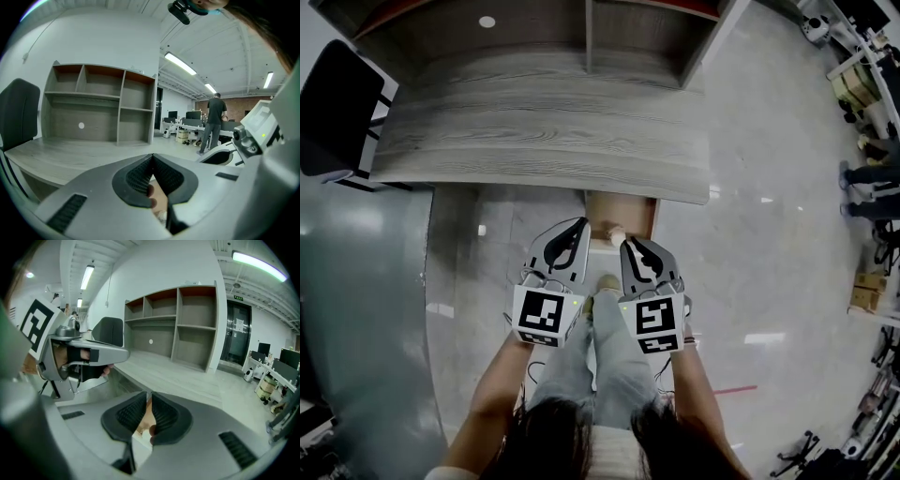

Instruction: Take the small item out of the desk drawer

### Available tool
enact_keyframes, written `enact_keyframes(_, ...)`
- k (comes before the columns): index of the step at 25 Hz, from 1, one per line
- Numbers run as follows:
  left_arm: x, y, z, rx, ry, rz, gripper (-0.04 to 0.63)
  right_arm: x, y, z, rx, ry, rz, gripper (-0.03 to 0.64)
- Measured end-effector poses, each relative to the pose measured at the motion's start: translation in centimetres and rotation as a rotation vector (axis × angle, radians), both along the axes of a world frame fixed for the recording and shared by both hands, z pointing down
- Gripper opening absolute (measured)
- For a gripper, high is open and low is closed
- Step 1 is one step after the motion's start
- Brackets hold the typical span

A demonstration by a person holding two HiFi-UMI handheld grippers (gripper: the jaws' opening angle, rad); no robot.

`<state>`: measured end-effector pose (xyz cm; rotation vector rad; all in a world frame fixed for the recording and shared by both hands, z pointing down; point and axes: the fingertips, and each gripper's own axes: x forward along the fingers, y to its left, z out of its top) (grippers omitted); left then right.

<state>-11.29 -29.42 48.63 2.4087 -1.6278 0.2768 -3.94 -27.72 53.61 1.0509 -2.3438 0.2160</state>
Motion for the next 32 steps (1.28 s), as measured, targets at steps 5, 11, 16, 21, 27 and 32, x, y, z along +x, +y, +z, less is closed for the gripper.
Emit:
enact_keyframes(5, 0.1, -0.9, 2.0, -0.014, 0.01, -0.02, 0.014, 0.4, -0.8, 2.5, -0.031, 0.016, -0.015, 0.031)
enact_keyframes(11, -0.1, -1.6, 4.6, -0.035, 0.016, -0.028, 0.014, 0.2, -1.3, 5.7, -0.069, 0.034, -0.035, 0.04)
enact_keyframes(16, 0.0, -1.9, 7.1, -0.055, 0.017, -0.03, 0.014, 0.0, -1.6, 8.7, -0.11, 0.058, -0.044, 0.057)
enact_keyframes(21, -0.3, -2.0, 9.3, -0.08, 0.023, -0.037, 0.014, -0.1, -1.9, 11.3, -0.154, 0.091, -0.045, 0.071)
enact_keyframes(27, -0.8, -2.6, 11.2, -0.095, 0.031, -0.058, 0.014, -0.4, -2.1, 14.1, -0.2, 0.112, -0.051, 0.087)
enact_keyframes(32, -1.1, -2.9, 12.9, -0.106, 0.038, -0.067, 0.014, -0.7, -2.1, 16.6, -0.243, 0.137, -0.065, 0.103)
